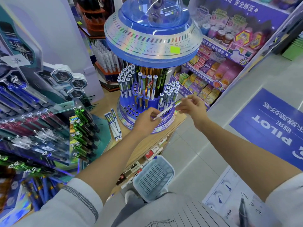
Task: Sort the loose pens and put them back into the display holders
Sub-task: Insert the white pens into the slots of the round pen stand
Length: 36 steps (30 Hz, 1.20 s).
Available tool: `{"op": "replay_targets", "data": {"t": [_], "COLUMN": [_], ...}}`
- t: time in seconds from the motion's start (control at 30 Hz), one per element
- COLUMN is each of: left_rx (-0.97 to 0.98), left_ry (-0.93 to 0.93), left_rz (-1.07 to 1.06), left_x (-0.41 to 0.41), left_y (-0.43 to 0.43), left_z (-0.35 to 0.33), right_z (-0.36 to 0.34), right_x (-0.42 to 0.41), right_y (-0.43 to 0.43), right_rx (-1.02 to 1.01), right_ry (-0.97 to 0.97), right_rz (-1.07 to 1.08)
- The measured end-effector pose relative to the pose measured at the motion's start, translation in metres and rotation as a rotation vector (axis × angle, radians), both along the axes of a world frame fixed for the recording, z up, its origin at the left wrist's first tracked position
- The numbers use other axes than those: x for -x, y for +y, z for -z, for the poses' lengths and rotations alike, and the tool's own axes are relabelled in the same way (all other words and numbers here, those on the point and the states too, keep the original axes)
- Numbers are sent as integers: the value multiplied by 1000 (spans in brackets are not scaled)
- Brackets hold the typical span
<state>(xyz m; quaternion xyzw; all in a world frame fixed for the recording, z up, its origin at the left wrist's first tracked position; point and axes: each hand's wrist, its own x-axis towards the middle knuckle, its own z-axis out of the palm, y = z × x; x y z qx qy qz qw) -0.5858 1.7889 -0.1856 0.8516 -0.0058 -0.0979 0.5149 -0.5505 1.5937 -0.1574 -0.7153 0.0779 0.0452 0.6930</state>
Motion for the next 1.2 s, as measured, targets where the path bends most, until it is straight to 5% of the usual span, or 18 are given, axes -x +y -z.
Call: {"op": "replay_targets", "data": {"t": [0.13, 0.4, 0.87, 1.03, 1.2], "left_rx": [-160, -593, -512, -391, -638], "left_ry": [-142, -79, -107, -284, -394], "left_rz": [26, 284, 291, 88, -217], "left_x": [-1, 0, -2, 17, 57], "left_y": [2, 1, 8, 18, 41], "left_z": [0, 14, 22, 24, 42], "right_z": [-9, -3, 13, 15, 28], "right_x": [-12, -15, -15, -3, 21], "right_y": [-19, -3, 17, 20, 41], "right_rx": [111, 451, 588, 620, 617], "right_ry": [-148, -284, -148, -225, -330], "right_rz": [221, 150, 17, 44, -273]}}
